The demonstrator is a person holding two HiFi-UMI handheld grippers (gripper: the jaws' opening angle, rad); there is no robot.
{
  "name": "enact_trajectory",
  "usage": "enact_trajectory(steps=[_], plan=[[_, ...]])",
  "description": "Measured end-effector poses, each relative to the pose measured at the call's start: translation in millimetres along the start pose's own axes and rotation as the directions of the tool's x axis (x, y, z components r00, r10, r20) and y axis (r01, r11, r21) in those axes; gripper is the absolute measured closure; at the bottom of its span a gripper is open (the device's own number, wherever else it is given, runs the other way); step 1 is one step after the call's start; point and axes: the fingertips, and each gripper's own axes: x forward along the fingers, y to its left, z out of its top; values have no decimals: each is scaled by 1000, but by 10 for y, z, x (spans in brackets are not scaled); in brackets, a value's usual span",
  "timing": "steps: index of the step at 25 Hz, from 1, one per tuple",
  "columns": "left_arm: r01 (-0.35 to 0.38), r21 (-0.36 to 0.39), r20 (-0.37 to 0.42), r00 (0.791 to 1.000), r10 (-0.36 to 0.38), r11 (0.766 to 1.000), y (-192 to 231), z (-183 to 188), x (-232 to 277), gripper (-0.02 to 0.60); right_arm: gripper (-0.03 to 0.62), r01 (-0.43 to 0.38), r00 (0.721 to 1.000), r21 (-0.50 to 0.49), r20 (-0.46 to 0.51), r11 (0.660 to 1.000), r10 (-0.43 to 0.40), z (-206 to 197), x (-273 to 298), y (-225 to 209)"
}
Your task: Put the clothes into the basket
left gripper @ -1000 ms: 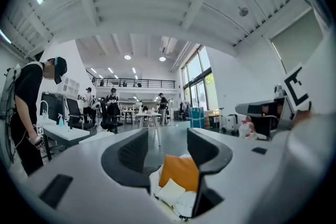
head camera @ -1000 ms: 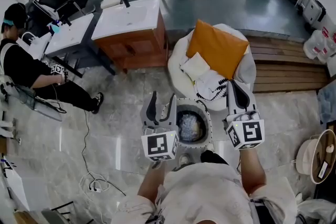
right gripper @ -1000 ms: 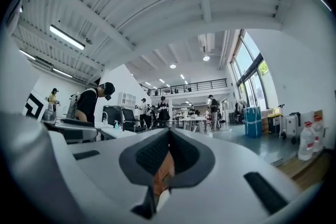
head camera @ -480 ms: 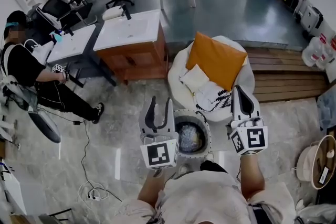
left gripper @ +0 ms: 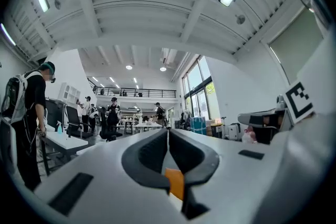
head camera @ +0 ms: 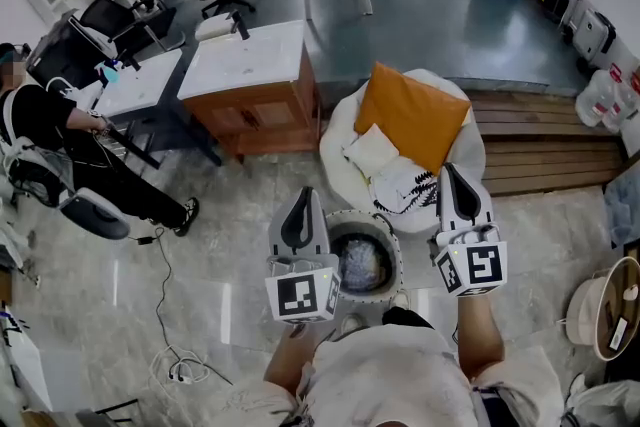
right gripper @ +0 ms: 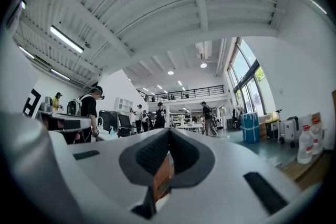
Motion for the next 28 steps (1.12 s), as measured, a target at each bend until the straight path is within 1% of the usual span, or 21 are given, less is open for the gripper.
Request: enact_trajectory(steps=[7, 11, 28], plan=[[6, -13, -5, 1000, -6, 1000, -47, -53, 43, 569, 606, 1, 1000, -65, 10, 998, -1, 11, -22, 19], [9, -19, -2, 1000, -9, 1000, -72, -44, 84, 569, 606, 5, 1000, -60, -4, 998, -5, 20, -13, -31], [6, -20, -6, 1000, -6, 1000, -237, -87, 177, 569, 606, 5, 1000, -52, 5, 999, -4, -43, -32, -232]])
